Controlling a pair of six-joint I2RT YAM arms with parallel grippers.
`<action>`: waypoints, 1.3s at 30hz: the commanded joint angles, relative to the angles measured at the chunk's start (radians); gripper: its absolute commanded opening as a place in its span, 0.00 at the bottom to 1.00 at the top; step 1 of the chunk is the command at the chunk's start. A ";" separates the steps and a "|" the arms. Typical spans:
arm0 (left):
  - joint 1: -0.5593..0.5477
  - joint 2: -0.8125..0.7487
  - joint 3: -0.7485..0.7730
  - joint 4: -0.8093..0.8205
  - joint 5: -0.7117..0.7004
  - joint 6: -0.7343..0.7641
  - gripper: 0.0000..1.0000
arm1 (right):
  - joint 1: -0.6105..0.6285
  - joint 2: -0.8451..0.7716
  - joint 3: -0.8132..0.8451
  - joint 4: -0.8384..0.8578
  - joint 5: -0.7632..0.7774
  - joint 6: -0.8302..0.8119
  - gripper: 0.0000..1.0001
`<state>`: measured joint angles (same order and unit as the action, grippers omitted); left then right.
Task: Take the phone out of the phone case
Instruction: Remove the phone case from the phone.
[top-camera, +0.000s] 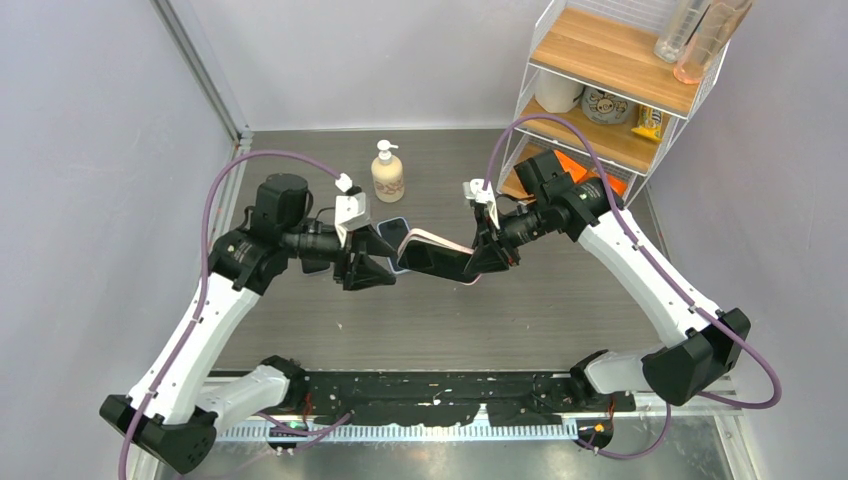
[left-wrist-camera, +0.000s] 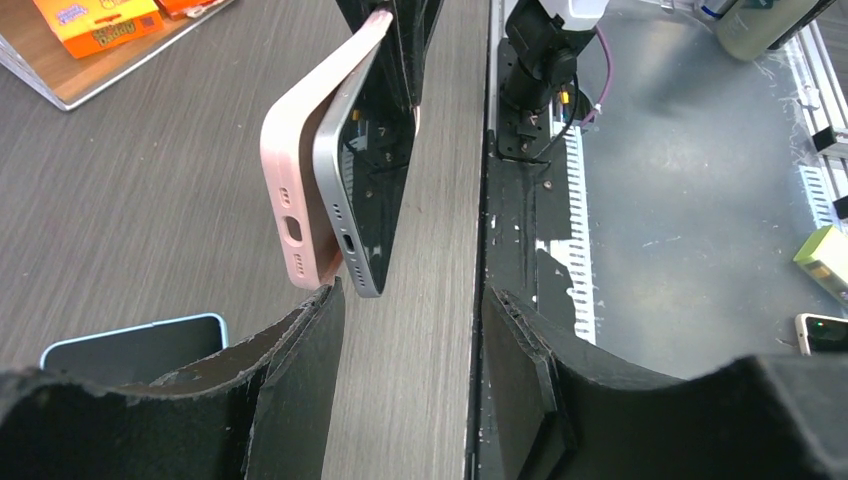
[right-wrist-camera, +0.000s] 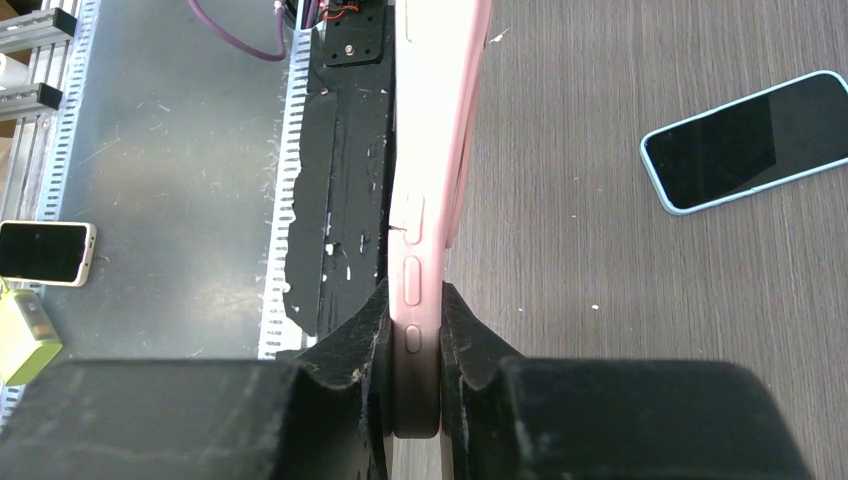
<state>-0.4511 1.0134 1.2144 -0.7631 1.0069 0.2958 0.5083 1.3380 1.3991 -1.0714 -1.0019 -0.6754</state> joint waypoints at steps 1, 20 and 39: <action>0.003 -0.004 0.012 -0.029 0.029 0.011 0.58 | -0.002 -0.016 0.039 0.041 -0.037 -0.003 0.05; 0.002 0.050 -0.021 0.059 0.062 -0.053 0.54 | -0.001 -0.035 0.032 0.055 -0.041 0.009 0.05; -0.122 0.189 -0.011 0.329 0.012 -0.247 0.06 | 0.002 -0.089 -0.079 0.315 -0.025 0.197 0.05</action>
<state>-0.5365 1.1675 1.1801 -0.5533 1.0138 0.1169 0.5087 1.2995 1.3346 -0.9264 -0.9970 -0.5499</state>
